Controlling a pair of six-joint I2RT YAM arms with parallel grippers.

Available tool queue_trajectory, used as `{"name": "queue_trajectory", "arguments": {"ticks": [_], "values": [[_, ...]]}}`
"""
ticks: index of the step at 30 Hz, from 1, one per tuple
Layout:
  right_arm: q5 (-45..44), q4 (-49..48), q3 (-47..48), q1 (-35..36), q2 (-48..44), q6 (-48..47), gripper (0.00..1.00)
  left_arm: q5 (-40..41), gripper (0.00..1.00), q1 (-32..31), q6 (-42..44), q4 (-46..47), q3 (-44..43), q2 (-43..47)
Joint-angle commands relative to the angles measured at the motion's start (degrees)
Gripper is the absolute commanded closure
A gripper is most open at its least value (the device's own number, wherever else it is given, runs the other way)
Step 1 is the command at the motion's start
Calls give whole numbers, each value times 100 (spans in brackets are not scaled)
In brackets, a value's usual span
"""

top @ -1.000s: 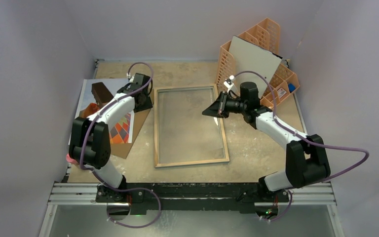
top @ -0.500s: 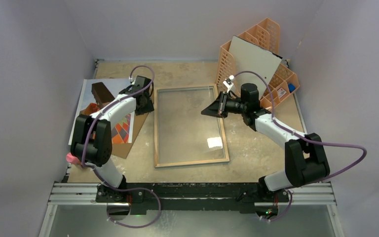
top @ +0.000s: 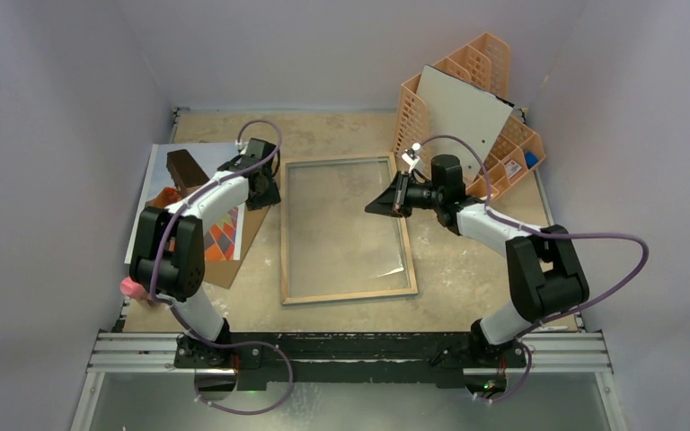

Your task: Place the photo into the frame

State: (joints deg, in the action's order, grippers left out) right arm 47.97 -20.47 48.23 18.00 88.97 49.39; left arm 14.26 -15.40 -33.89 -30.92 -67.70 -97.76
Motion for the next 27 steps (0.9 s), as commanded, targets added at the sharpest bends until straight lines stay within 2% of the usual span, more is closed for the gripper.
{"name": "queue_trajectory", "arguments": {"ticks": [1, 12, 16, 27], "values": [[-96, -59, 103, 11, 42, -302, 100, 41, 61, 37, -75, 95, -59, -91], [-373, 184, 38, -11, -91, -448, 100, -146, 56, 37, -75, 103, -137, -262], [-485, 235, -65, -37, -230, -556, 100, 153, 53, 45, -147, -141, -288, -388], [-522, -65, -355, -212, -223, -534, 100, 185, 52, 94, -154, -304, -507, -576]]}}
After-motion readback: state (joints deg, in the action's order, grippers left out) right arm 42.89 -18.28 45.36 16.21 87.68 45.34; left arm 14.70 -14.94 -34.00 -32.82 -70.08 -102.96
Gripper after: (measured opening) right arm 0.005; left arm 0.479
